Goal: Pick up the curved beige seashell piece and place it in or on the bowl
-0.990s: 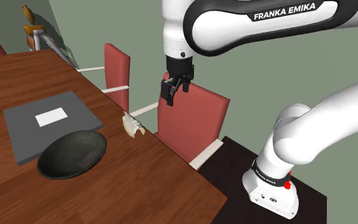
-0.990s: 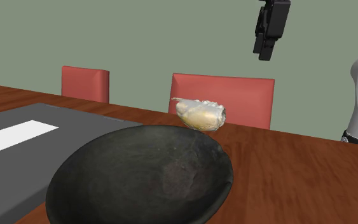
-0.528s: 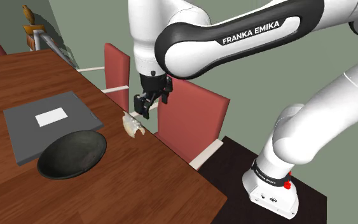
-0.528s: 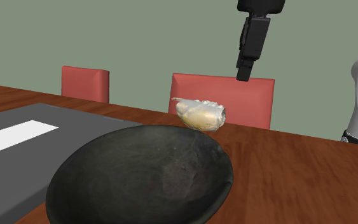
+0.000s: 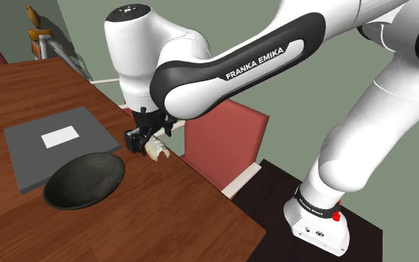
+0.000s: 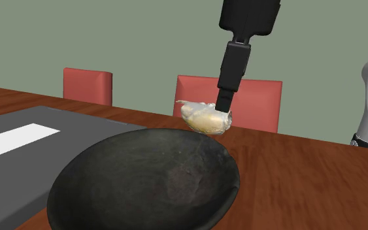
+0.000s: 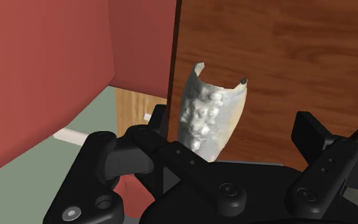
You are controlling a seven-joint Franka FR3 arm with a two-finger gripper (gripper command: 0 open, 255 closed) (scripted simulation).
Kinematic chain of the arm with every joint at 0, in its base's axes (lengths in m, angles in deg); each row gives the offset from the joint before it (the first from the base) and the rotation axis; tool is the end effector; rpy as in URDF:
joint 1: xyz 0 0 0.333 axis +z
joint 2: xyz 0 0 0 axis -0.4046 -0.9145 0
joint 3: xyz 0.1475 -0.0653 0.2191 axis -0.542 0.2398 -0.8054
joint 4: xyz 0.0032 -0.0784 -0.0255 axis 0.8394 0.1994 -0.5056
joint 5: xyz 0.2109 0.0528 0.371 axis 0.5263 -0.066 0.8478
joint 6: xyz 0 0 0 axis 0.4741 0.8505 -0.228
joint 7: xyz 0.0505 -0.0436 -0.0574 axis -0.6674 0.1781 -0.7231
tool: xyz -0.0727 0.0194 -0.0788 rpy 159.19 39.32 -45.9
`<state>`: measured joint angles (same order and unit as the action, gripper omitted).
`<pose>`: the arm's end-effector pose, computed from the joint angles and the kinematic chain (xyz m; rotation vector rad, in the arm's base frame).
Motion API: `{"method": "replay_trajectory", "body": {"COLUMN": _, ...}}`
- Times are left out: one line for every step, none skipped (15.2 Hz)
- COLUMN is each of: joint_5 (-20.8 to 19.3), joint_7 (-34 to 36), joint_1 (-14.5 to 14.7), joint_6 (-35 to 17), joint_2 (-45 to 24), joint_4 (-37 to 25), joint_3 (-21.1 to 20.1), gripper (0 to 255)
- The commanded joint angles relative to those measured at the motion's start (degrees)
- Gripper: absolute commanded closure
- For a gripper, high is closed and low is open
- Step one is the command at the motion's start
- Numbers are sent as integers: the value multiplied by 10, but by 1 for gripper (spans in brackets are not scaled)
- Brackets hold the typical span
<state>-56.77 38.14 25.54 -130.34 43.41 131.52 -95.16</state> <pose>0.4469 0.3442 0.4002 2.9803 0.0074 0.2603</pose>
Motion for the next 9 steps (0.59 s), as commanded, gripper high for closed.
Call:
{"method": "replay_trajectory", "body": {"joint_5": -11, "joint_7": 10, "joint_1": -2, "joint_6": -15, "joint_2": -14, "joint_4": 4, "joint_3": -2, "gripper": 0}}
{"method": "replay_trajectory", "body": {"joint_5": -14, "joint_7": 12, "joint_1": -2, "joint_6": -22, "joint_2": -17, "joint_4": 9, "joint_3": -2, "gripper": 0}}
{"method": "replay_trajectory", "body": {"joint_5": -18, "joint_7": 14, "joint_1": -3, "joint_6": -29, "joint_2": -21, "joint_4": 13, "joint_3": -2, "gripper": 0}}
{"method": "replay_trajectory", "body": {"joint_5": -21, "joint_7": 17, "joint_1": -4, "joint_6": -36, "joint_2": -25, "joint_4": 17, "joint_3": -2, "gripper": 0}}
{"method": "replay_trajectory", "body": {"joint_5": -25, "joint_7": 19, "joint_1": -5, "joint_6": -43, "joint_2": -28, "joint_4": 21, "joint_3": -2, "gripper": 0}}
{"method": "replay_trajectory", "body": {"joint_5": -27, "joint_7": 21, "joint_1": -5, "joint_6": -47, "joint_2": -31, "joint_4": 24, "joint_3": -2, "gripper": 0}}
{"method": "replay_trajectory", "body": {"joint_5": -27, "joint_7": 21, "joint_1": -5, "joint_6": -47, "joint_2": -31, "joint_4": 24, "joint_3": -2, "gripper": 0}}
{"method": "replay_trajectory", "body": {"joint_5": -27, "joint_7": 21, "joint_1": -5, "joint_6": -47, "joint_2": -31, "joint_4": 24, "joint_3": -2, "gripper": 0}}
{"method": "replay_trajectory", "body": {"joint_5": -27, "joint_7": 21, "joint_1": -5, "joint_6": -47, "joint_2": -31, "joint_4": 24, "joint_3": -2, "gripper": 0}}
